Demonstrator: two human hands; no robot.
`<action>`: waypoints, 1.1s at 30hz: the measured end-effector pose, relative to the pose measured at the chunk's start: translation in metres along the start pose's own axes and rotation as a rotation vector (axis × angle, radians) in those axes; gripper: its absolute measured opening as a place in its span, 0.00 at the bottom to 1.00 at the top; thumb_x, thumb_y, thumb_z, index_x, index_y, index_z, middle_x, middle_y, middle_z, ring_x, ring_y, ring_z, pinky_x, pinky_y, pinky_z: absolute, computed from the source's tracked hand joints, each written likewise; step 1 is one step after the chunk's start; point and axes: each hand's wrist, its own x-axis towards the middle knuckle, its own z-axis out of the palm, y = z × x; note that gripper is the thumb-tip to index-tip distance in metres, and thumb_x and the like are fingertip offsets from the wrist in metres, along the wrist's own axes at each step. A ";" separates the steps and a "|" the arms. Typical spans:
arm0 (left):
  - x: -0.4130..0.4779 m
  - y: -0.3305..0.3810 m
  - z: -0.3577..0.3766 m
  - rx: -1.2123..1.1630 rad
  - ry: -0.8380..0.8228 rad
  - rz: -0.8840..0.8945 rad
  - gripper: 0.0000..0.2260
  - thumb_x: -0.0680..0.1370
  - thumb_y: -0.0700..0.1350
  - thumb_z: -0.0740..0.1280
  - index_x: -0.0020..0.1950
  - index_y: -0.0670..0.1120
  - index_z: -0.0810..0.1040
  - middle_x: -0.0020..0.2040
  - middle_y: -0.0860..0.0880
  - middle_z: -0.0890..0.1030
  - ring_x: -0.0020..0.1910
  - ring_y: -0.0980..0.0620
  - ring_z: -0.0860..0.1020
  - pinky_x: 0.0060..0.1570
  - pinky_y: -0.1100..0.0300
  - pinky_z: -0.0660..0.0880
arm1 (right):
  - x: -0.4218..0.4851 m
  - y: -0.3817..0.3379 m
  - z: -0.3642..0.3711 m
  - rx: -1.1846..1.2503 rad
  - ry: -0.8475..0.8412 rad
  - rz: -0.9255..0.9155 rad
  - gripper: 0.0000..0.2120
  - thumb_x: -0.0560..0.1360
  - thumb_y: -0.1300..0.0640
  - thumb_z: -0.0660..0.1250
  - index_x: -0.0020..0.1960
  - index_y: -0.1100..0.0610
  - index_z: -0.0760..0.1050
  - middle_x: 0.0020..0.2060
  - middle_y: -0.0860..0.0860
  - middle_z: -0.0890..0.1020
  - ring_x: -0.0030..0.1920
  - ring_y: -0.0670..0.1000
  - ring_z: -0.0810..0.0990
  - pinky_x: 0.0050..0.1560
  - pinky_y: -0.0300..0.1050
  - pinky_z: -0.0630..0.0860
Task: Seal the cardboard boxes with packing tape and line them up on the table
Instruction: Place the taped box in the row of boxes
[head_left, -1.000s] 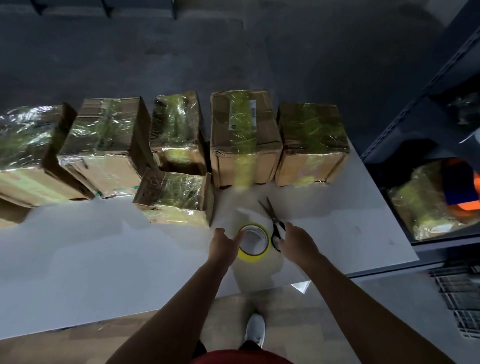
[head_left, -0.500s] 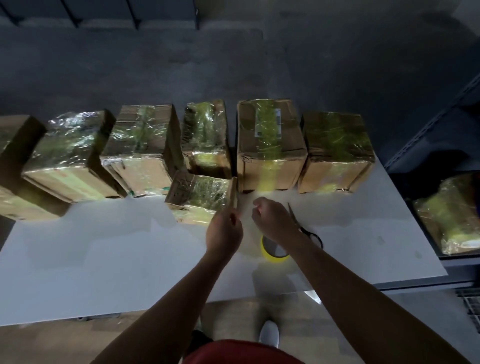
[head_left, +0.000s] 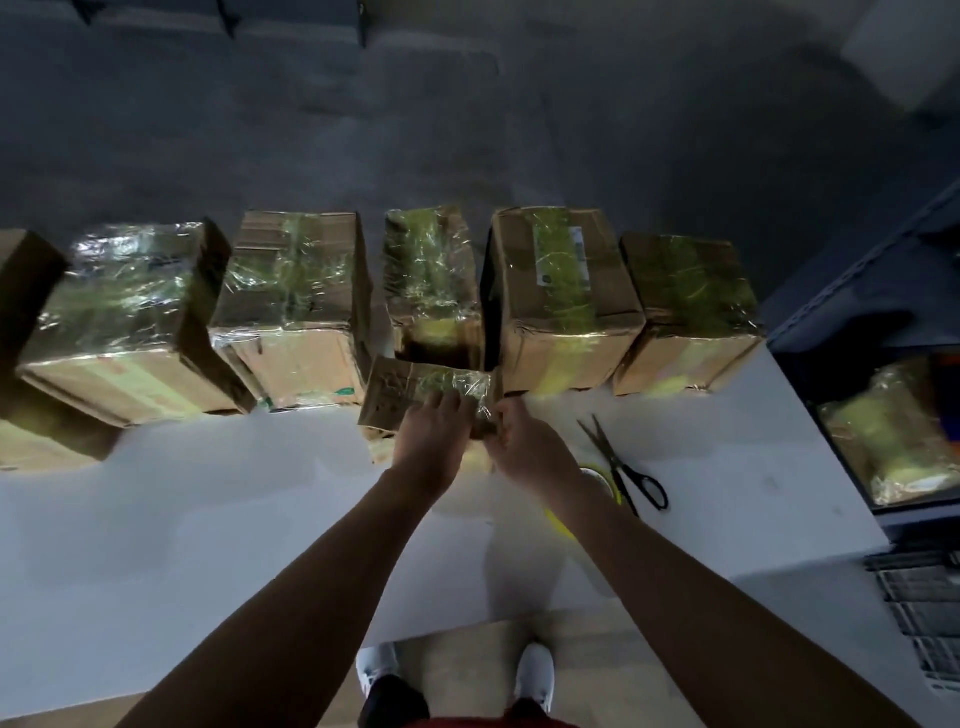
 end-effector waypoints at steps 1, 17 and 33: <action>0.001 0.002 -0.002 0.015 -0.046 -0.006 0.20 0.71 0.45 0.75 0.60 0.43 0.75 0.54 0.43 0.78 0.53 0.42 0.77 0.43 0.51 0.77 | 0.000 -0.003 0.002 0.051 0.007 0.049 0.21 0.77 0.51 0.65 0.66 0.56 0.66 0.55 0.56 0.80 0.55 0.59 0.78 0.51 0.49 0.73; -0.004 -0.062 -0.017 -0.558 -0.344 -0.125 0.31 0.73 0.58 0.71 0.69 0.43 0.67 0.62 0.45 0.77 0.56 0.47 0.77 0.52 0.58 0.74 | 0.016 -0.027 -0.006 -0.173 -0.053 -0.037 0.11 0.76 0.59 0.66 0.57 0.52 0.71 0.53 0.52 0.80 0.50 0.52 0.77 0.45 0.47 0.75; -0.033 -0.056 0.010 -1.056 -0.471 -0.568 0.14 0.75 0.51 0.68 0.39 0.40 0.80 0.35 0.46 0.80 0.34 0.51 0.79 0.34 0.61 0.72 | -0.003 -0.031 0.057 0.498 0.104 0.588 0.22 0.77 0.43 0.62 0.49 0.64 0.75 0.42 0.57 0.78 0.43 0.55 0.77 0.43 0.46 0.69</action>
